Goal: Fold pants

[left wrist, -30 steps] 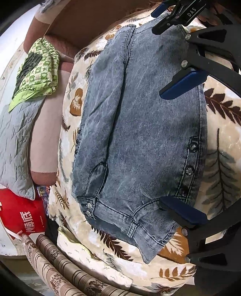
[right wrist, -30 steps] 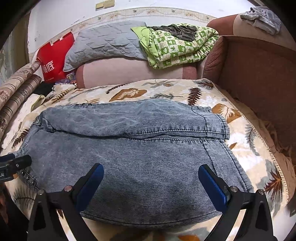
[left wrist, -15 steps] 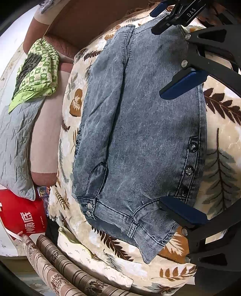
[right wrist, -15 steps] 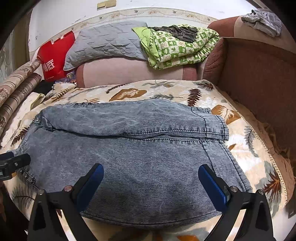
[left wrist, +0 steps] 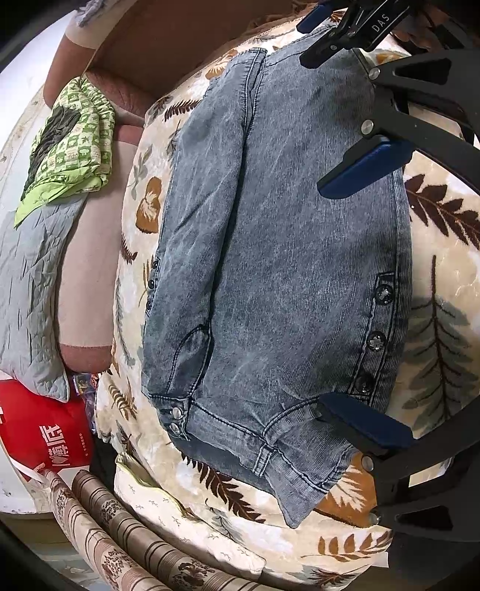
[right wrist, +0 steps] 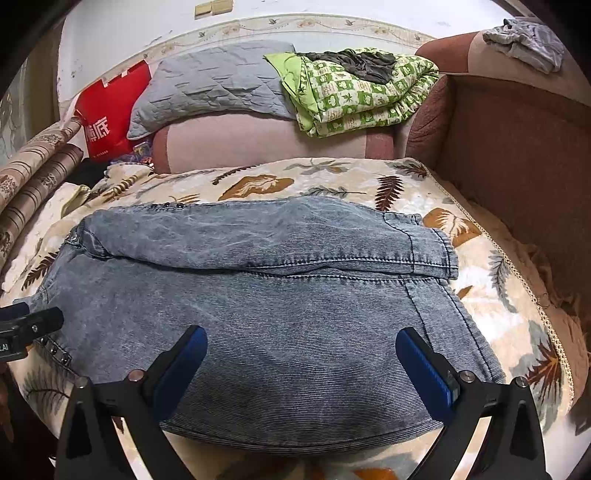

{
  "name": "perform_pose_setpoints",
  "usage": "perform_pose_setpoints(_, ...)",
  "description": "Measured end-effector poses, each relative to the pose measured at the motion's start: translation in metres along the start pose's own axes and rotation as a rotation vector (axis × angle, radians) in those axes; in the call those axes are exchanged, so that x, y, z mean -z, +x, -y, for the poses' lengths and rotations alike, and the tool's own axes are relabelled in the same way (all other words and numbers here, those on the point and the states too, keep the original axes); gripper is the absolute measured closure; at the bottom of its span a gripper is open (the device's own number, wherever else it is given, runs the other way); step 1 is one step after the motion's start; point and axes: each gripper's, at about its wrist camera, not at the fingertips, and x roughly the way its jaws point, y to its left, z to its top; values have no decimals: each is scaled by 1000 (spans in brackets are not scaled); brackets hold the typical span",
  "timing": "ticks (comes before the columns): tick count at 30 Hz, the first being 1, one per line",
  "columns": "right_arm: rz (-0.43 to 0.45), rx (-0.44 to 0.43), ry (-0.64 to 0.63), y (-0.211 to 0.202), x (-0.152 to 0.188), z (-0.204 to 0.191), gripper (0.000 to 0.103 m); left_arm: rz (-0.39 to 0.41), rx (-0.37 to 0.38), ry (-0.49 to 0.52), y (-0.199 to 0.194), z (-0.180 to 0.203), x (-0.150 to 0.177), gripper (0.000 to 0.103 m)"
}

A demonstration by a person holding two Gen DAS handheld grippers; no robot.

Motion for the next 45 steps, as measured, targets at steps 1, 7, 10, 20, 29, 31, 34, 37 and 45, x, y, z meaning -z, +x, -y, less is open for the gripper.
perform_pose_setpoints(1, 0, 0, 0, 0, 0, 0, 0, 1, 0, 1, 0, 0, 0, 0)
perform_pose_setpoints(7, -7, 5, -5, 2, 0, -1, 0, -6, 5, 1, 3, -1, -1, 0)
perform_pose_setpoints(10, -4, 7, -4, 1, 0, 0, 0, -2, -2, 3, 3, 0, -2, 0)
perform_pose_setpoints(20, -9, 5, 8, 3, -1, 2, 0, -9, -8, 23, 4, 3, -7, 0)
perform_pose_setpoints(29, -4, 6, 4, 1, -1, 2, 0, -6, -11, 5, 1, -1, -3, 0)
perform_pose_setpoints(31, -6, 8, -2, 2, 0, 1, 0, -2, -10, -2, 0, -2, -4, 0)
perform_pose_setpoints(34, -5, 11, -12, 2, 0, 0, 0, 3, 3, -19, -2, -8, -5, 0)
perform_pose_setpoints(37, -6, 15, -6, 2, 2, 3, 0, 1, 5, -47, -3, -20, -4, 0)
perform_pose_setpoints(45, -94, -207, 301, -15, 10, 52, 0, 14, -45, -442, -9, -131, 6, 0)
